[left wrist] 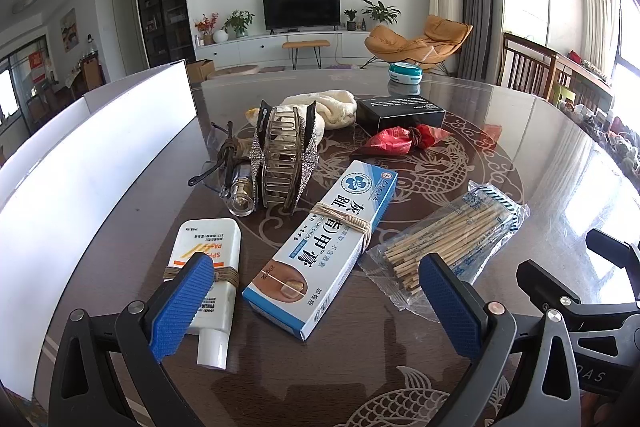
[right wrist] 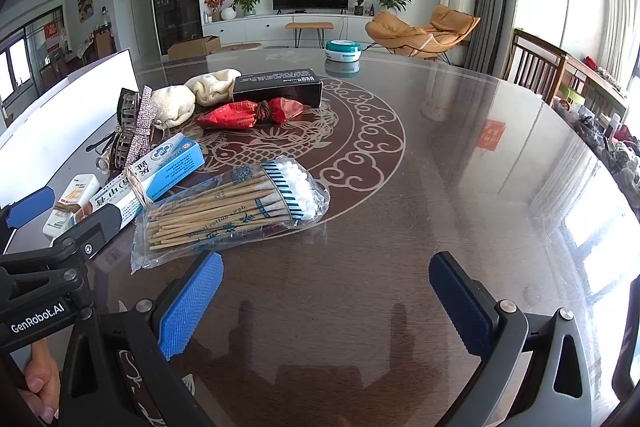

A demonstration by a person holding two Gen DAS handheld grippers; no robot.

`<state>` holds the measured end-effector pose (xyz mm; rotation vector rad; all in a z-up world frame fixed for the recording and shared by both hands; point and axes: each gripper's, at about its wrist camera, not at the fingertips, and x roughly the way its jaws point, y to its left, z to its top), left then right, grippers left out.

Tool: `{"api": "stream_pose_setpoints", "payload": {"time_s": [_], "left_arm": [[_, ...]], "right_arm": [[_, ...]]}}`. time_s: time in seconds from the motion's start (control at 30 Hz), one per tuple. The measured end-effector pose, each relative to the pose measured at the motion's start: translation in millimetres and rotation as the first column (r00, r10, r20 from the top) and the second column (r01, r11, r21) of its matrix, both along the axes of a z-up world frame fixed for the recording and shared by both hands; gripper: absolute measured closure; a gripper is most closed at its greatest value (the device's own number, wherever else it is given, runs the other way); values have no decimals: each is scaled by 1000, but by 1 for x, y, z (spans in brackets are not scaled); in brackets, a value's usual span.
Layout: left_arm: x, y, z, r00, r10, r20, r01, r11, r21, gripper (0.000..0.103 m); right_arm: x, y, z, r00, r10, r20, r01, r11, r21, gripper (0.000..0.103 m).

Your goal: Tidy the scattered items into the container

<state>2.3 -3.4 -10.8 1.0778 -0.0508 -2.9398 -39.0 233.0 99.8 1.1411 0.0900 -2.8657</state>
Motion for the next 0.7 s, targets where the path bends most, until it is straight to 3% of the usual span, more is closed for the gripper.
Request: {"api": "stream_pose_setpoints", "payload": {"time_s": [0.7], "left_arm": [[-2, -1, 0, 1000, 3, 0, -3, 1000, -3, 0]], "right_arm": [[0, 0, 0, 1000, 0, 0, 0, 1000, -1, 0]]}}
